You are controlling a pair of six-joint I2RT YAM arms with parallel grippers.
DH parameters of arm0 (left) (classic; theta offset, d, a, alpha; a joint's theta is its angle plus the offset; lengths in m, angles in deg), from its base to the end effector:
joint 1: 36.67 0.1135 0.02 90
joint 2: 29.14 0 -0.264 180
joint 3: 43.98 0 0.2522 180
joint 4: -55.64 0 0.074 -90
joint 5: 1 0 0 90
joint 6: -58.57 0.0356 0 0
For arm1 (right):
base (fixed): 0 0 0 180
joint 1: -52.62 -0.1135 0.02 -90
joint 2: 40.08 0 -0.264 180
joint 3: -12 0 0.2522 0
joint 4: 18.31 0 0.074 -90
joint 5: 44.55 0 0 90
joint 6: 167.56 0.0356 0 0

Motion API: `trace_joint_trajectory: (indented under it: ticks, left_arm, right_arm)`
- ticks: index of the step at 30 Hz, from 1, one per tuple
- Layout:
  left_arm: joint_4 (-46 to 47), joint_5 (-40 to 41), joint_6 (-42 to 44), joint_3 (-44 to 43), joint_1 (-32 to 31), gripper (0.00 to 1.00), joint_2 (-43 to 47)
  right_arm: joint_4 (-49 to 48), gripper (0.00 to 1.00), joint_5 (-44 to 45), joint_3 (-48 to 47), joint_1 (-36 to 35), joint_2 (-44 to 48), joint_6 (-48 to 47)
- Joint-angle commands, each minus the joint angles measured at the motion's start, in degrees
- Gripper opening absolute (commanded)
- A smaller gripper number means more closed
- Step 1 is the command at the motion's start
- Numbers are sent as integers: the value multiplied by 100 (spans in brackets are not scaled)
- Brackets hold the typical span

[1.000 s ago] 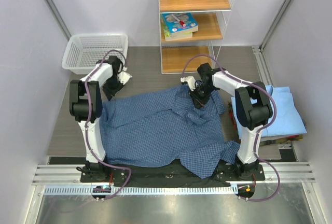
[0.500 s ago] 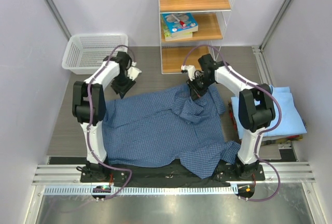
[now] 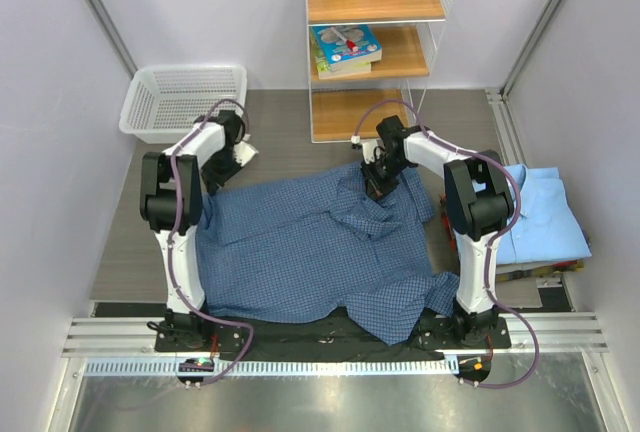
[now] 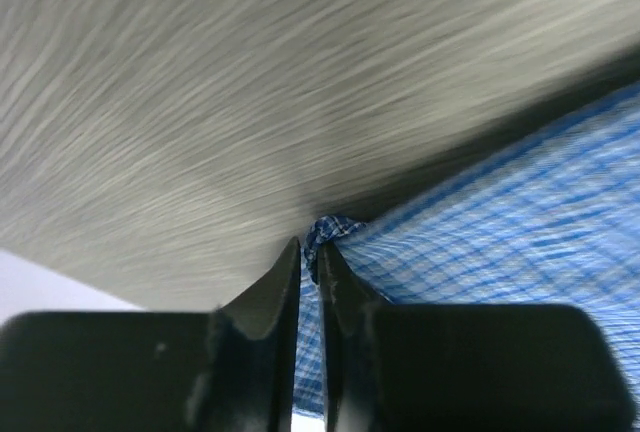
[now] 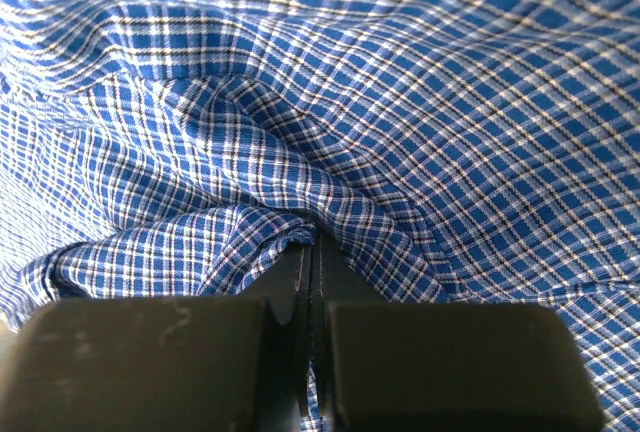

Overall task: Fold and stack the long sleeve shirts
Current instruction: Fold the shirt

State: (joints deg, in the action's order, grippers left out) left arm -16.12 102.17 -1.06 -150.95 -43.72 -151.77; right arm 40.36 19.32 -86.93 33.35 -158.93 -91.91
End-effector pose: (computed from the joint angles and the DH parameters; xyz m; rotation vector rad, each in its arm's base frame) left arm 0.4080 -0.0423 0.1592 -0.9924 -2.9554 -0.3666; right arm 0.3776 0.1486 0.1549 -0.8990 2.7443 0.6817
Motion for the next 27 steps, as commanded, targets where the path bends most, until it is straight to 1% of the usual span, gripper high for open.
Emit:
trace_joint_trajectory:
  ticks: [1, 3, 4, 6, 9, 13, 15, 16, 18, 19, 20, 21, 22, 23, 25, 26, 27]
  left_arm:
    - [-219, 274, 127, -565, 423, 4, -68]
    - [-457, 160, 31, -846, 659, 1, -216]
    - [-745, 125, -4, -1092, 678, 0, -279]
    - [-984, 2, -101, -1295, 1072, 0, -462]
    - [-1336, -112, -198, -1489, 1337, 0, -586]
    - [-1469, -174, -251, -1533, 1855, 0, -744]
    - [-1679, -366, -347, -1856, 2022, 0, -815]
    - [-1784, -803, -408, -1981, 2119, 10, -824]
    - [-1986, -1280, -392, -2148, 2155, 20, -702]
    - [-2048, -2021, -139, -2140, 2155, 34, -614]
    - [-2118, -2325, -15, -2105, 2138, 42, -335]
    - [-2093, -2528, 47, -1957, 2138, 48, -193]
    - [-2180, -3182, 439, -1921, 2129, 50, -35]
    - [-2233, -3346, 591, -1859, 2111, 51, 211]
    - [-2067, -3461, 706, -1544, 2050, 54, 476]
    - [-2014, -3522, 916, -1412, 1954, 55, 616]
    - [-1883, -3384, 918, -1306, 1892, 55, 652]
  right_arm:
    - [-70, 1, 494, 220, 54, -191, 459]
    - [-52, 1, 565, 255, 151, -261, 661]
    - [-61, 1, 565, 281, 177, -305, 714]
    - [-69, 1, 600, 307, 230, -341, 837]
    - [-148, 1, 679, 369, 292, -315, 933]
    - [-175, 1, 574, 466, 327, -253, 943]
    - [-184, 1, 504, 483, 327, -209, 934]
    - [-184, 1, 469, 475, 327, -200, 925]
    - [-184, 1, 372, 475, 327, -148, 908]
    - [-184, 1, 346, 466, 327, -130, 881]
    - [-193, 1, 224, 457, 327, -95, 855]
    - [-193, 1, 153, 457, 327, -16, 846]
    - [-201, 1, 56, 457, 327, 28, 820]
    - [-228, 1, -171, 466, 327, 98, 802]
    - [-333, 1, -339, 466, 318, 273, 793]
    - [-377, 1, -427, 466, 318, 318, 767]
    - [-377, 1, -567, 440, 318, 371, 758]
